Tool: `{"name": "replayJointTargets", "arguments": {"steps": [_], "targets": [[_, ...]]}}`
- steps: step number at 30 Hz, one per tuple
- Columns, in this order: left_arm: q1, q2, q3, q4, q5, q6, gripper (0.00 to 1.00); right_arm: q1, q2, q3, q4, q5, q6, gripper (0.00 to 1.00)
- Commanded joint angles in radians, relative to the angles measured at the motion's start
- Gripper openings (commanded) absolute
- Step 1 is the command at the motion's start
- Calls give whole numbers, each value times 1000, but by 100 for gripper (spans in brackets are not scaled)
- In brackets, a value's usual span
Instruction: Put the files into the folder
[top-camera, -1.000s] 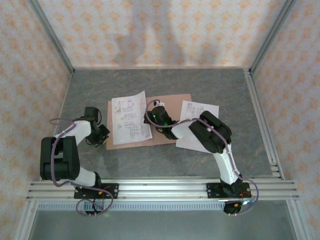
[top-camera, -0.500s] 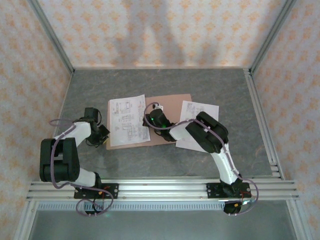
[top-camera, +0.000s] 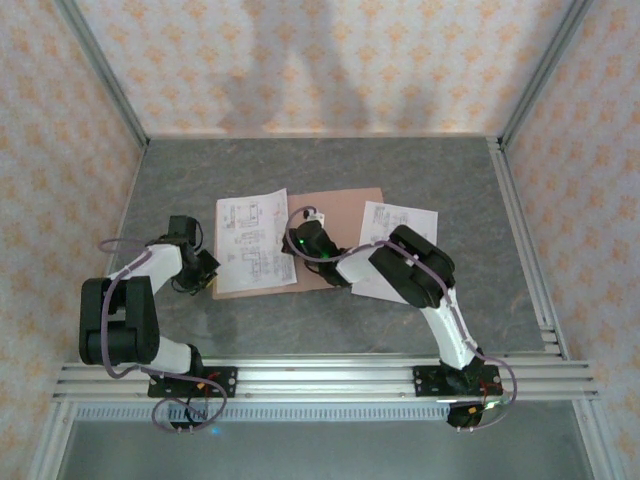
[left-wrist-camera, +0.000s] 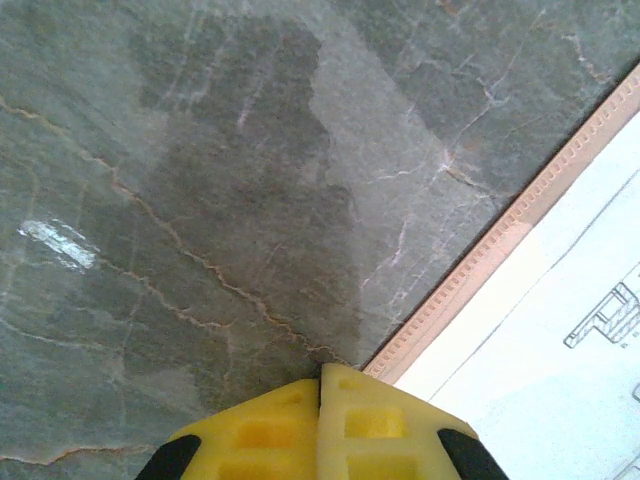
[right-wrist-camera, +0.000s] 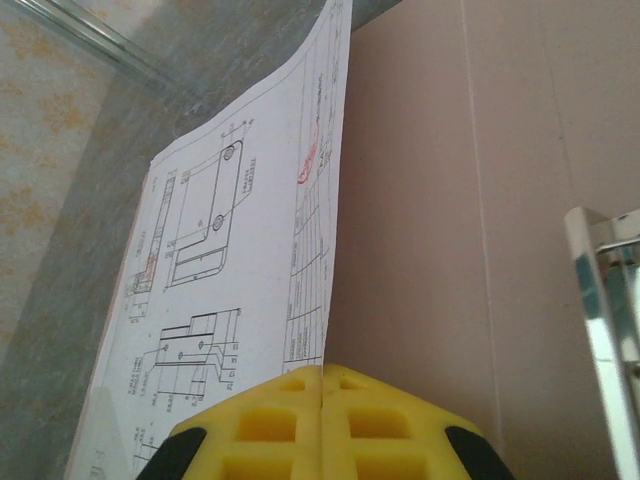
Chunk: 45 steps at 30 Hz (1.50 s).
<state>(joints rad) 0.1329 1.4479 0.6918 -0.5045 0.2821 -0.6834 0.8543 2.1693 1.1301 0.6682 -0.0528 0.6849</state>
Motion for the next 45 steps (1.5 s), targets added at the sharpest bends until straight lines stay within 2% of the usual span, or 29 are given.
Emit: {"name": "replayJointTargets", "arguments": {"steps": [1,13,23,33,45], "targets": [[-8,29,-44,19,20,-13,1,11,1,-21,40,42,25,0],[-15,38,-38,21,15,-10,1,11,-9,-49,22,13,6,0],[-16,44,-22,12,13,-4,1,11,1,6,-72,-30,-33,0],[-18,43,-24,14,7,-8,1,6,-74,-34,-163,-30,-113,0],[-41,40,-42,33,16,-25,1,19,-52,-25,-132,1,-45,0]]}}
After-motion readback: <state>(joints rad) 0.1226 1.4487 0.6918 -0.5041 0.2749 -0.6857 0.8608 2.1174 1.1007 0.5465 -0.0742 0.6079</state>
